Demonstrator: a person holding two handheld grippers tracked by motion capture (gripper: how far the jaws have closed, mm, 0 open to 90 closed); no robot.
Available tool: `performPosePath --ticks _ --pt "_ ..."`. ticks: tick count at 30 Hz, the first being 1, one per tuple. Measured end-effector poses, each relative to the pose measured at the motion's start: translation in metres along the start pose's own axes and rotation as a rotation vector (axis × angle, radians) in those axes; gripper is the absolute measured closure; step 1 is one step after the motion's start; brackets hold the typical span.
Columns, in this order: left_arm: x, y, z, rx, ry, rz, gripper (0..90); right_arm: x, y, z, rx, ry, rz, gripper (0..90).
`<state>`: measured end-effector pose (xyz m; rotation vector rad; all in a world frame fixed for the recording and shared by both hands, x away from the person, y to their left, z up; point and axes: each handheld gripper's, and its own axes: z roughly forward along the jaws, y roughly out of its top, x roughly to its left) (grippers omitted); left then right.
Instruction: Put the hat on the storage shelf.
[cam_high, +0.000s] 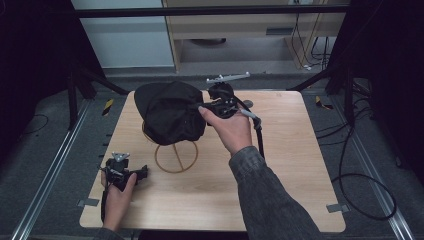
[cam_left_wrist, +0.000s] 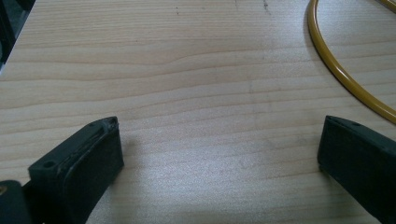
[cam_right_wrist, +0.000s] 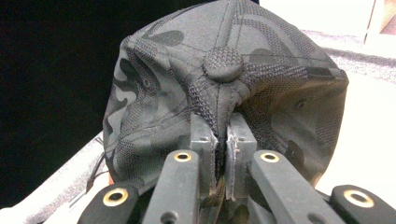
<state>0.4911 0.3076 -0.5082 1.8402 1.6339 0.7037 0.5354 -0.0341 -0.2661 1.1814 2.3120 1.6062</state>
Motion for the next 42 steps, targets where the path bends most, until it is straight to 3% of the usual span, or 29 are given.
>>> performPosePath --ticks 11,42 --pt "0.000 0.000 0.000 0.000 0.000 0.000 0.0 -0.003 -0.005 0.005 0.017 0.003 0.009 84.3" --pt "0.000 0.000 0.000 0.004 -0.001 0.005 0.0 0.004 -0.018 0.026 0.090 -0.021 -0.038 82.9"
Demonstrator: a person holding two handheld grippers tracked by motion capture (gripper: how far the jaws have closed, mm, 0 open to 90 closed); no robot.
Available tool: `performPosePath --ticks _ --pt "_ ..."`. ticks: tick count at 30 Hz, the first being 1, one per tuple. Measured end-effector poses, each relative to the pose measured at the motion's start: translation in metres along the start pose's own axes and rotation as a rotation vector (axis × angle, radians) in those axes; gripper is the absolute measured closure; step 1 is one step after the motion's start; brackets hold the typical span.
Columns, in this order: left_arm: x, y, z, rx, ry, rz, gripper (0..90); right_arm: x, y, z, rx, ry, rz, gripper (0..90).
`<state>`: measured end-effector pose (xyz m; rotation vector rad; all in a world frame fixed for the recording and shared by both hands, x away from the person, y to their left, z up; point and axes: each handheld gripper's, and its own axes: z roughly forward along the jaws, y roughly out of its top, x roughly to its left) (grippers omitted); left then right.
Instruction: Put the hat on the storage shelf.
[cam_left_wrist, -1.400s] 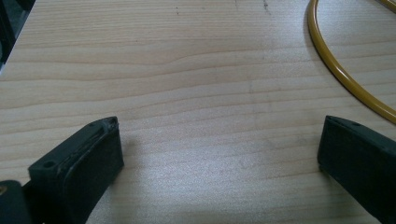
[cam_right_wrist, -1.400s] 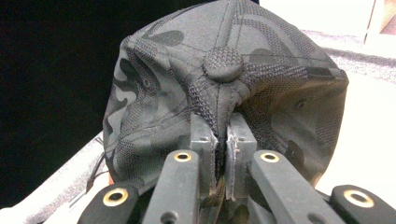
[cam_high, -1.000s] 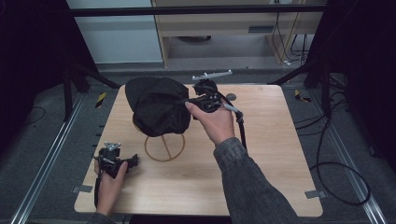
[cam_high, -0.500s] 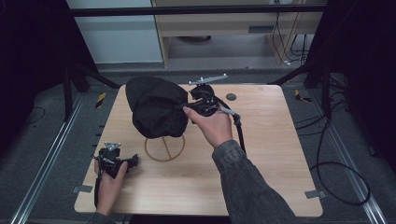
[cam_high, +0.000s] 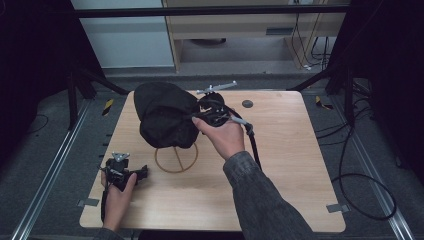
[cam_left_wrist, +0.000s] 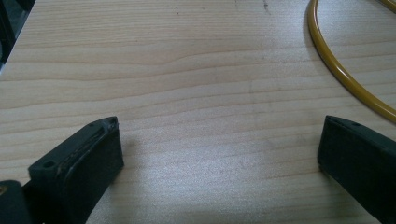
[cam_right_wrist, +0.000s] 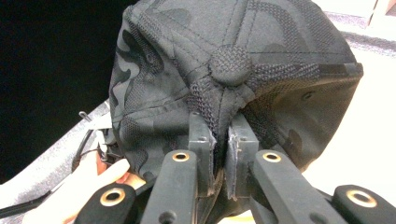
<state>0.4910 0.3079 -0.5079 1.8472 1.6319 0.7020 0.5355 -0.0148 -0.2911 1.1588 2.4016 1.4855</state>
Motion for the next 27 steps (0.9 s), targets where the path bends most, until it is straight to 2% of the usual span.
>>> performPosePath --ticks 27 --pt "0.000 0.000 0.000 -0.001 0.000 0.000 0.0 0.004 0.004 0.016 0.030 -0.032 -0.020 79.6"
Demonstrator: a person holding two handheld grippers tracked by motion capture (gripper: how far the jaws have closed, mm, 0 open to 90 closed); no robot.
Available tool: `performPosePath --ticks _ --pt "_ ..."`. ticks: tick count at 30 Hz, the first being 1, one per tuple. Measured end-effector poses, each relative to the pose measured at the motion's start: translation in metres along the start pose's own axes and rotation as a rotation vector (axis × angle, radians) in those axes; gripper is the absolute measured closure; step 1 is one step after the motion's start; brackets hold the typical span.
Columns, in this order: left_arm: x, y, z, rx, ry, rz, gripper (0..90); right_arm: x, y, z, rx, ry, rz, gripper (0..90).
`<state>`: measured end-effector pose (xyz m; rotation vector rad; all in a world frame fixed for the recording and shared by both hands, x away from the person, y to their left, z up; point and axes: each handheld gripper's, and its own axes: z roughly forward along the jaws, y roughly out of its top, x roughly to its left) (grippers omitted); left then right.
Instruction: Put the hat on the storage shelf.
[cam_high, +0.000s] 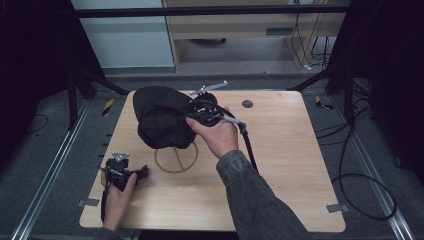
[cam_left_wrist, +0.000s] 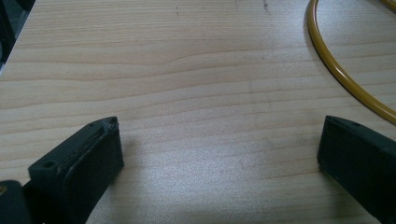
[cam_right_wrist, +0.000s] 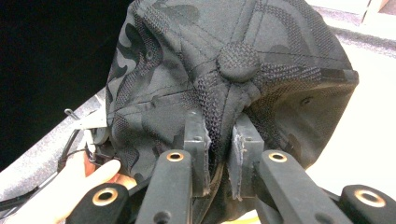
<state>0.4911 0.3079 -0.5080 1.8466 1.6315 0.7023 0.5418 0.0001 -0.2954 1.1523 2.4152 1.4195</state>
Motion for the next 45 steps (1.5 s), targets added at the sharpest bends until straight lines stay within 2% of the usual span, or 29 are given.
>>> performPosePath --ticks 16,33,45 --pt "0.0001 0.0001 -0.0002 0.003 -0.001 0.002 0.0 -0.0017 0.0022 0.0038 0.004 -0.001 0.016 76.0" --pt "0.0001 0.0001 -0.0002 0.002 0.000 0.001 0.0 -0.0065 0.0032 0.0055 -0.001 -0.005 0.045 66.4" --pt "0.0000 0.0001 -0.0001 0.001 0.000 0.000 0.0 -0.0073 0.0034 0.0048 -0.007 0.004 0.057 65.3"
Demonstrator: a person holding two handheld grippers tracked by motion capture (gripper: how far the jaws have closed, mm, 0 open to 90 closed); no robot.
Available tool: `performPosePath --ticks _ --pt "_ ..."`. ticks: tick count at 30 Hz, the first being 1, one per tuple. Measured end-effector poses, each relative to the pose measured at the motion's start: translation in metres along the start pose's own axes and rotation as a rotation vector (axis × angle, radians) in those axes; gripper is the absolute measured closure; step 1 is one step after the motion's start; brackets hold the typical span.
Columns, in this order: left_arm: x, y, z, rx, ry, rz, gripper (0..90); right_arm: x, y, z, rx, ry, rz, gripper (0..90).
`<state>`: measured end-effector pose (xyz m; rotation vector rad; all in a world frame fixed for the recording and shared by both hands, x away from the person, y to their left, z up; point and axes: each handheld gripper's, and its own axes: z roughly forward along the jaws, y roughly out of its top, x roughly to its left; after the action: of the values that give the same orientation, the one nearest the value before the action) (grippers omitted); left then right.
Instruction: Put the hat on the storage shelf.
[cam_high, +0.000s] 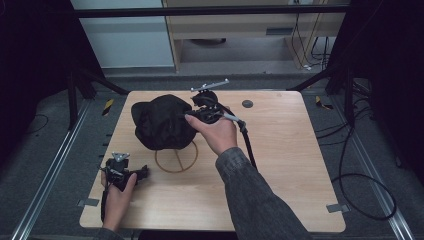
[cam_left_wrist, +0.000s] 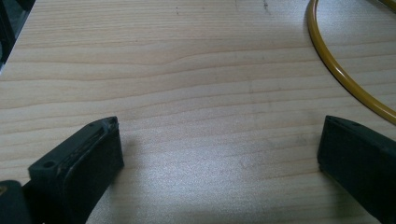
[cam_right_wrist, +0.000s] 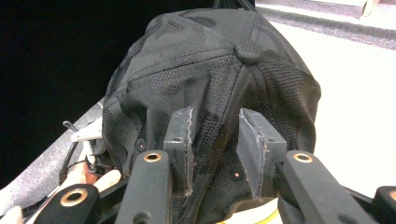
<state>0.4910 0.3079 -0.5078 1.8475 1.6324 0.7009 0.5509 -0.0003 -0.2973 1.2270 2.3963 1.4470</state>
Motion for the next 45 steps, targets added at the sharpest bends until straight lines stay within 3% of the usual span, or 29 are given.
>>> performPosePath --ticks 17,31,45 --pt "0.000 0.000 0.000 0.000 0.000 0.001 0.0 0.001 0.000 -0.010 -0.013 0.002 -0.011 64.6" --pt "0.000 0.000 0.000 -0.002 0.000 0.000 0.0 0.005 -0.001 -0.019 -0.015 0.002 -0.026 58.5" --pt "0.000 0.000 0.000 0.000 0.000 0.001 0.0 0.008 -0.004 -0.030 -0.028 -0.028 -0.041 43.8"
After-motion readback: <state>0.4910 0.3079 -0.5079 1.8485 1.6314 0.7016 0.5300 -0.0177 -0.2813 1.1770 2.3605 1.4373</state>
